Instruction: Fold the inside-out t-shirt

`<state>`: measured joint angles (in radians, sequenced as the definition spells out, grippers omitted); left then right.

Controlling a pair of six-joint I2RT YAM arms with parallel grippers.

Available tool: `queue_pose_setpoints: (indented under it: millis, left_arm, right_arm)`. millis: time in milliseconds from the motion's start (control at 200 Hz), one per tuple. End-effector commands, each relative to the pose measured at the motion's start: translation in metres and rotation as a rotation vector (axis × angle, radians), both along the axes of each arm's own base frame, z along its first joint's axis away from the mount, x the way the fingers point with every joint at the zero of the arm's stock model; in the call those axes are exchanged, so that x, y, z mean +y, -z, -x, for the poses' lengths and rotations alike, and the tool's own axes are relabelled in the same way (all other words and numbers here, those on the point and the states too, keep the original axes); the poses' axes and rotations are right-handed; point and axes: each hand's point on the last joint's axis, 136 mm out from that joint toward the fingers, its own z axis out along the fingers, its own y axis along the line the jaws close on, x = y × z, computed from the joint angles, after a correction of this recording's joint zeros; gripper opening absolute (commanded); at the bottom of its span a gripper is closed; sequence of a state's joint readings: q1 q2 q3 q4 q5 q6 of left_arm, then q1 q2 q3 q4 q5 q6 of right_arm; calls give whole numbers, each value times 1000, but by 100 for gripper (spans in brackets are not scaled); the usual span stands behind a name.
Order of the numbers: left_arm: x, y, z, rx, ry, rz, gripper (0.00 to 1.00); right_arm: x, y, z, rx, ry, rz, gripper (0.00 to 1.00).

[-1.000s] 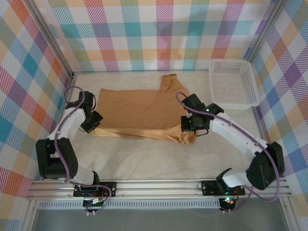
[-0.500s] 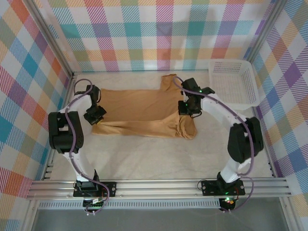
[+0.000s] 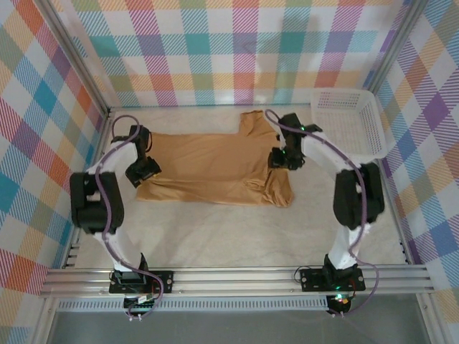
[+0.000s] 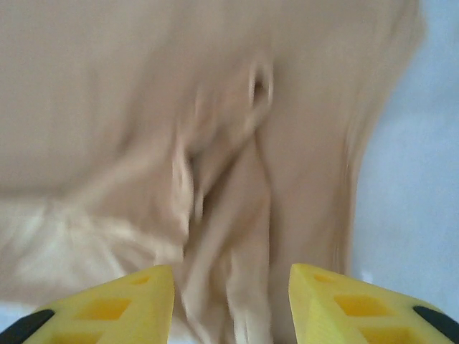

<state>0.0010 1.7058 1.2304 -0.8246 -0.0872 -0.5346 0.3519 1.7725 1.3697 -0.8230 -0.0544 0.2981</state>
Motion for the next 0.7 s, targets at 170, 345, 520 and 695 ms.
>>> queue_pose_setpoints:
  millis: [170, 345, 520, 695]
  left_arm:
    - [-34, 34, 5, 17, 26, 208, 61]
    - [-13, 51, -1, 48, -29, 206, 61]
    - [31, 61, 13, 120, -105, 95, 60]
    - [39, 74, 30, 204, -112, 60, 59]
  right_arm:
    - [4, 54, 53, 122, -49, -45, 49]
    - [1, 69, 45, 130, -42, -13, 30]
    - [-26, 56, 51, 138, -5, 67, 0]
    - [-44, 57, 68, 221, 12, 93, 0]
